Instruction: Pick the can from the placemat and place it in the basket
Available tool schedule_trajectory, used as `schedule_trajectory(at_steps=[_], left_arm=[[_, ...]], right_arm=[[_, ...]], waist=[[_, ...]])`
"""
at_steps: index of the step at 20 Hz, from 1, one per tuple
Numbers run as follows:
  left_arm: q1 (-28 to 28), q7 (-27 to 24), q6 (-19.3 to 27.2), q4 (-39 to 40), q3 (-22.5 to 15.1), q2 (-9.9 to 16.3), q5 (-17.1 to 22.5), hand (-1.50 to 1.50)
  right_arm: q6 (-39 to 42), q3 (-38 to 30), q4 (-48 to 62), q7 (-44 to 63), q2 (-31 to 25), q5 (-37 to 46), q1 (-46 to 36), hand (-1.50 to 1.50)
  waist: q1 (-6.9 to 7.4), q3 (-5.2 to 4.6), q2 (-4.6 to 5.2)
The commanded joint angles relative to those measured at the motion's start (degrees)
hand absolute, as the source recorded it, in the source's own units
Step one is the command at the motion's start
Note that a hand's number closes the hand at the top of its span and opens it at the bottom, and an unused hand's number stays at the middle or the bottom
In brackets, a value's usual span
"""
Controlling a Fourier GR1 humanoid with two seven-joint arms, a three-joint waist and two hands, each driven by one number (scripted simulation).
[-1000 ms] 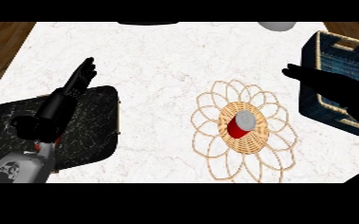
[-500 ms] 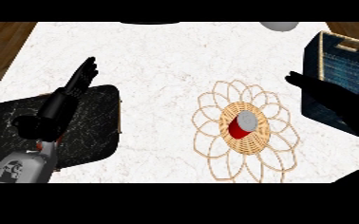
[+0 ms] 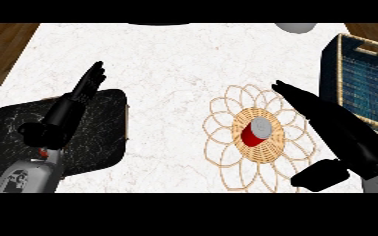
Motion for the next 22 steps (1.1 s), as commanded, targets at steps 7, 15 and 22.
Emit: schedule_trajectory(at_steps=[7, 15, 22], left_arm=[[-4.00, 2.49, -3.19, 1.50, 4.24, -2.31, -1.88, 0.00], [-0.86, -1.71, -5.89, 2.68, 5.62, -3.70, -3.72, 0.00], [-2.15, 3.61, -5.90, -1.49, 6.42, -4.89, -5.74, 0.00]], right_arm=[[-2.65, 1.75, 6.97, -8.16, 9.57, 13.02, 2.26, -1.50], [1.46, -1.88, 3.97, -10.92, 12.03, 12.39, 2.66, -1.50], [1.47, -1.93, 7.83, -14.69, 13.68, 18.87, 5.55, -1.50]], waist=[[-0.26, -0.01, -0.03], [-0.34, -0.03, -0.06], [-0.27, 0.00, -0.05]])
